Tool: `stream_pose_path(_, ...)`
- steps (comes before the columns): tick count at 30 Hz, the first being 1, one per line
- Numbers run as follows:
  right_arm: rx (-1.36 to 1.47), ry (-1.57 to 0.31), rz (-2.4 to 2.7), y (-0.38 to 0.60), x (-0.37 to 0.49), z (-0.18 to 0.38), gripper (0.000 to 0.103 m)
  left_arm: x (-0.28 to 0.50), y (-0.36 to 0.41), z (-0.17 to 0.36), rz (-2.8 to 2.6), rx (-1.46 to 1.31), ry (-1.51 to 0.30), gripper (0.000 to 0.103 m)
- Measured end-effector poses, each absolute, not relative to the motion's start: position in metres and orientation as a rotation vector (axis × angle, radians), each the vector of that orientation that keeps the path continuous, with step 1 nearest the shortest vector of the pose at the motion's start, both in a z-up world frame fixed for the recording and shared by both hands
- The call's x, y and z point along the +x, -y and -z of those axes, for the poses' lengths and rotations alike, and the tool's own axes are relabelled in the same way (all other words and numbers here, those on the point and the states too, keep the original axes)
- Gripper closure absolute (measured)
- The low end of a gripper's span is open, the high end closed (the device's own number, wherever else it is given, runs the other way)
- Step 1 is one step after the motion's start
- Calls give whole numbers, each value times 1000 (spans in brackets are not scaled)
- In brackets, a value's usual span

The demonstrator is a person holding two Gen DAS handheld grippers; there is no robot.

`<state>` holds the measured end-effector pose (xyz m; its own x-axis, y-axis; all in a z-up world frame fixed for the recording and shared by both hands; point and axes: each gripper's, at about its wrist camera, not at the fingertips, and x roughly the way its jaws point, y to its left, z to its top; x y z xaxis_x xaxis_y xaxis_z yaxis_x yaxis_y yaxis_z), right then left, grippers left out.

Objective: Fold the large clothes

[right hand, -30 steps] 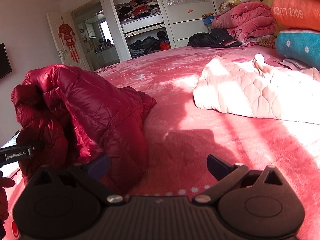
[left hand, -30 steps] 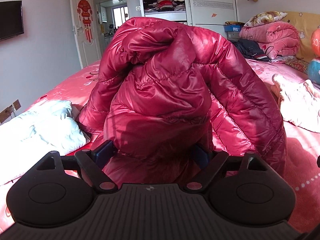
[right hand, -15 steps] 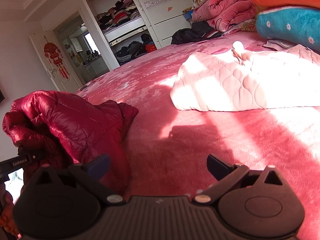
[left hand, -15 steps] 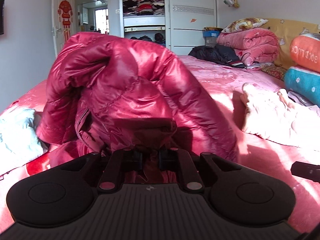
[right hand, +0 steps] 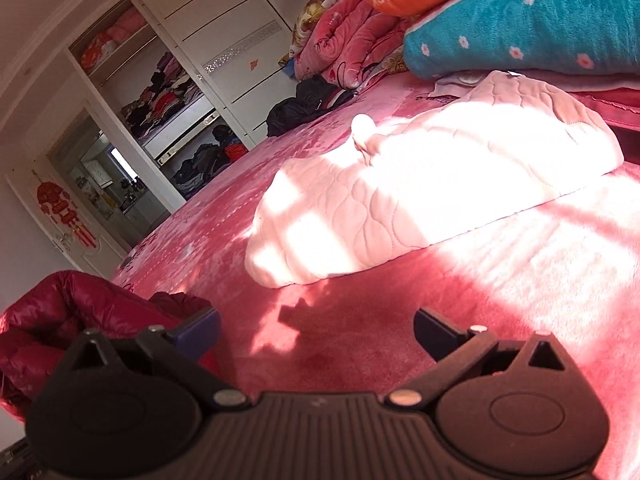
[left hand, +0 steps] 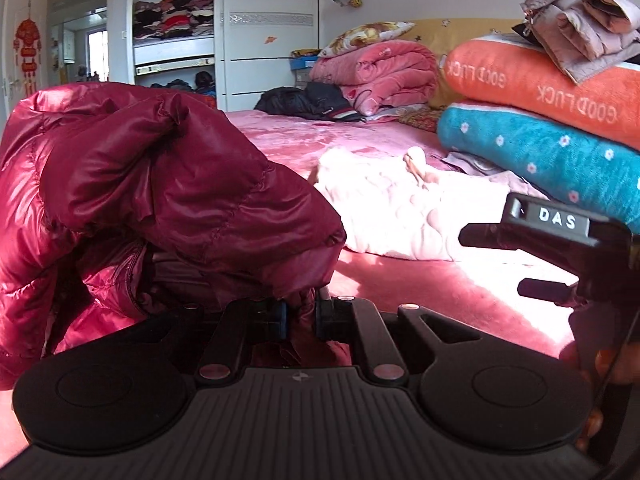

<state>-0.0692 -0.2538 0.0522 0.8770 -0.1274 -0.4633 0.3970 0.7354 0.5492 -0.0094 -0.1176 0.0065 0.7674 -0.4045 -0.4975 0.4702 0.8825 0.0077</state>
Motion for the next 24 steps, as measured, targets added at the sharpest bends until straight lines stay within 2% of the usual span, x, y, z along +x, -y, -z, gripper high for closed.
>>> stream_pose_path(5,676,-395,306,261,-76,-57,1,-26,120,12,486,128,-548,92)
stream_pose_path(10,612,-381,220,249,-75,-67,1,-37,92,5,468,75,-563,91)
stream_pose_path(12,575,-375,155,238,-74,-74,1,-45,77,-3,452,53,-562,85)
stream_pose_path(16,423,-363,61,204,-74,-97,1,-64,49,-15,452,56,-543,66)
stream_pose_path(24,168,-281,-148,120,-95,-170,1,-89,-17,-21,359,64,-514,57)
